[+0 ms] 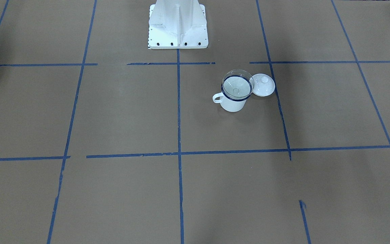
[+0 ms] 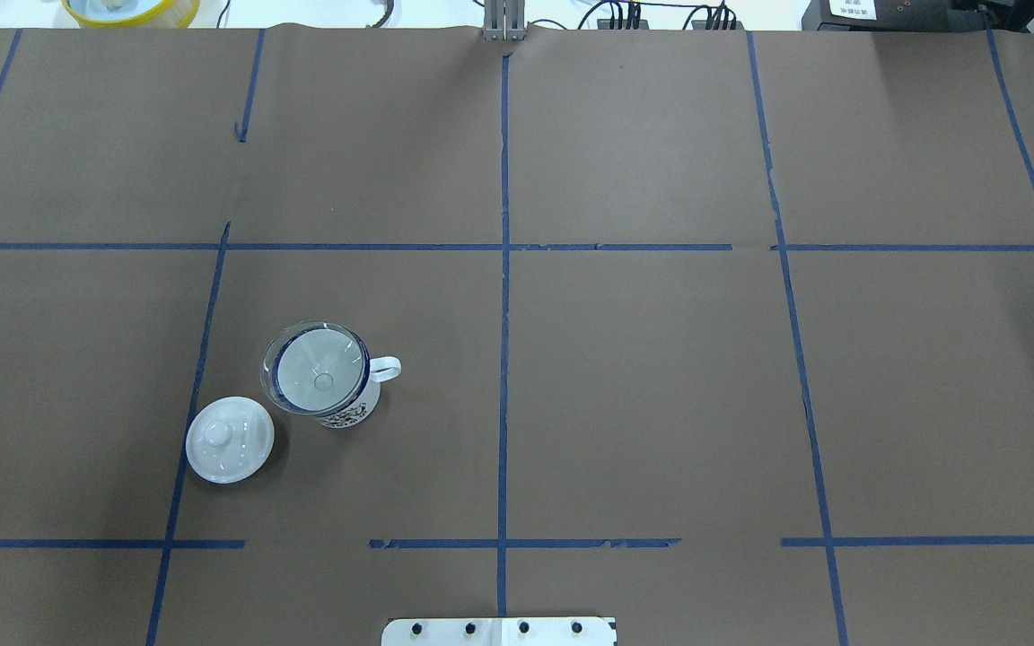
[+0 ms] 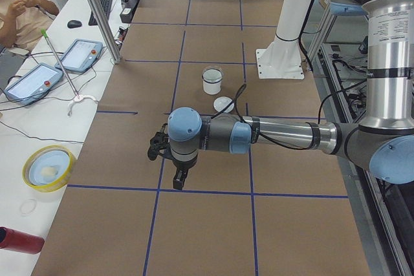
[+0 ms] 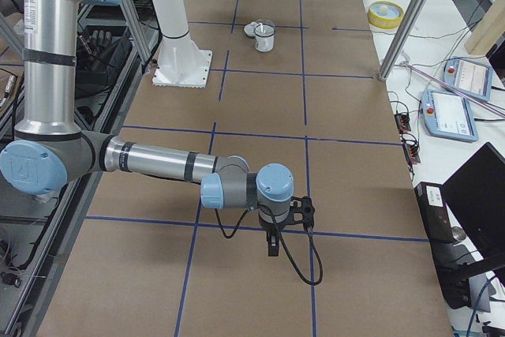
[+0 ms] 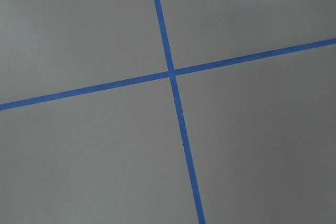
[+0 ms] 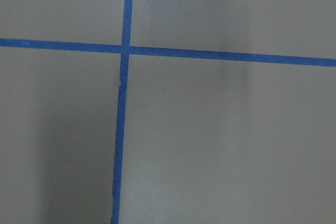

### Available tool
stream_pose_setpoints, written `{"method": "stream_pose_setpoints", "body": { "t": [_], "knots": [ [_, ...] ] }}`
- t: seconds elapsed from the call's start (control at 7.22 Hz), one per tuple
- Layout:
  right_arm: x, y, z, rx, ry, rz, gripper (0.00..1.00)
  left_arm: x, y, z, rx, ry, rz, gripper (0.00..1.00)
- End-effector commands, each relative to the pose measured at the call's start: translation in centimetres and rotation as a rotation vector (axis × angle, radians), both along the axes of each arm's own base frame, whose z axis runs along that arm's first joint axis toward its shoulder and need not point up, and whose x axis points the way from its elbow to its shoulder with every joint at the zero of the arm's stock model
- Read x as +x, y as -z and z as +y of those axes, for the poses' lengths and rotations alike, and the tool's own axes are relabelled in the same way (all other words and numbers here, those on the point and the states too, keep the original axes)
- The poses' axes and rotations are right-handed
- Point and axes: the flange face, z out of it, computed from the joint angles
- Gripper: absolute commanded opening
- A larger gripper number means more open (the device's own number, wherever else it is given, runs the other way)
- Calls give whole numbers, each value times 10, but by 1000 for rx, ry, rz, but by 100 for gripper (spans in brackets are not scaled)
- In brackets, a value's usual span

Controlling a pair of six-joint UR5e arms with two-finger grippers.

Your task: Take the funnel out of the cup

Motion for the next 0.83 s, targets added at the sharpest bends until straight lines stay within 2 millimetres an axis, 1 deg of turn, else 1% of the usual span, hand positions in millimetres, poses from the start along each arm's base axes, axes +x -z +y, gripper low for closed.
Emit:
{"method": "stream_pose_setpoints", "body": {
  "t": [0.0, 0.28, 0.42, 0.55, 0.69],
  "knots": [
    [0, 0, 0, 0, 0, 0, 100, 0, 1, 2, 2, -3, -1, 100],
    [0, 0, 0, 0, 0, 0, 100, 0, 20, 5, 38, -3, -1, 100],
    [0, 0, 0, 0, 0, 0, 100, 4, 24, 3, 49, -12, -1, 100],
    [0, 0, 0, 0, 0, 0, 100, 6, 39, 1, 78, -12, 13, 100],
    [0, 0, 0, 0, 0, 0, 100, 6, 48, -1, 93, -11, 16, 100]
  ]
}}
